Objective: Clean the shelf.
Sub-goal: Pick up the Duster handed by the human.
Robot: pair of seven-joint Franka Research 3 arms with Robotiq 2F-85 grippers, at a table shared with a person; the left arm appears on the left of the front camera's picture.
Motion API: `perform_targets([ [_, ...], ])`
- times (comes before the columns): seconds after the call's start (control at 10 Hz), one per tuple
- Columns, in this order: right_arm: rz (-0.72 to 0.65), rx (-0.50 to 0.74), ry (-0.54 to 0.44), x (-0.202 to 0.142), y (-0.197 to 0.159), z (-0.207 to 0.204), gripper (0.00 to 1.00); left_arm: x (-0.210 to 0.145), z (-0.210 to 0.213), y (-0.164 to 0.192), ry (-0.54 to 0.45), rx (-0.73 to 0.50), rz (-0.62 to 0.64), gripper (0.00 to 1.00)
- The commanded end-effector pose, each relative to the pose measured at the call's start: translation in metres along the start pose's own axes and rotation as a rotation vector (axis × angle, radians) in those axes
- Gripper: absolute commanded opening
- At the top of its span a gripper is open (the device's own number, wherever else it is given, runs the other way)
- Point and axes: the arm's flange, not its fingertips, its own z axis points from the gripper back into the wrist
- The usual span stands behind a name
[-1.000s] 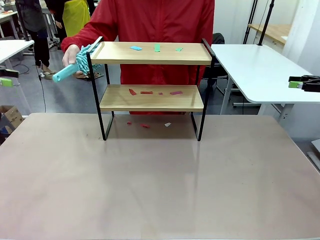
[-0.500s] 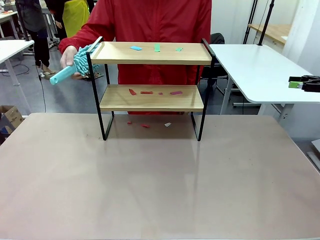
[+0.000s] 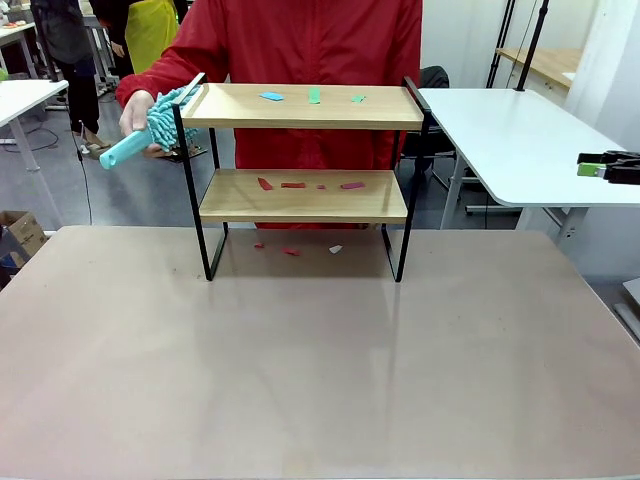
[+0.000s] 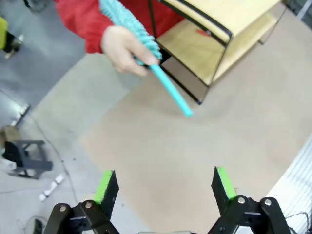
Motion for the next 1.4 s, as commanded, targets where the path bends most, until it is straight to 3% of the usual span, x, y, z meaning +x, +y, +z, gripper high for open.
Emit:
perform_targets([
  [0.0,0.005,0.002,0.001,0.002,0.001,-0.001,1.0,-0.003,-0.018,-0.032,-0.059,0.044,0.121,1.0],
  [0.3,0.005,0.002,0.001,0.002,0.001,-0.001,1.0,0.003,-0.042,-0.082,-0.07,0.108,0.184,1.0],
  [0.5,0.005,0.002,0.001,0.002,0.001,-0.001,1.0,0.019,-0.069,-0.095,-0.086,0.165,0.195,1.0],
  [0.7,0.005,0.002,0.001,0.002,0.001,-0.001,1.0,0.013,-0.066,-0.082,-0.163,0.155,0.06,1.0],
  [0.8,0.005,0.002,0.001,0.002,0.001,-0.001,1.0,0.021,-0.068,-0.099,-0.107,0.135,0.155,1.0],
  [1.0,0.005,0.002,0.001,0.002,0.001,-0.001,1.0,0.024,-0.074,-0.096,-0.127,0.143,0.118,1.0],
  [1.3,0.005,0.002,0.001,0.002,0.001,-0.001,1.0,0.039,-0.114,-0.103,-0.04,0.188,0.183,1.0],
])
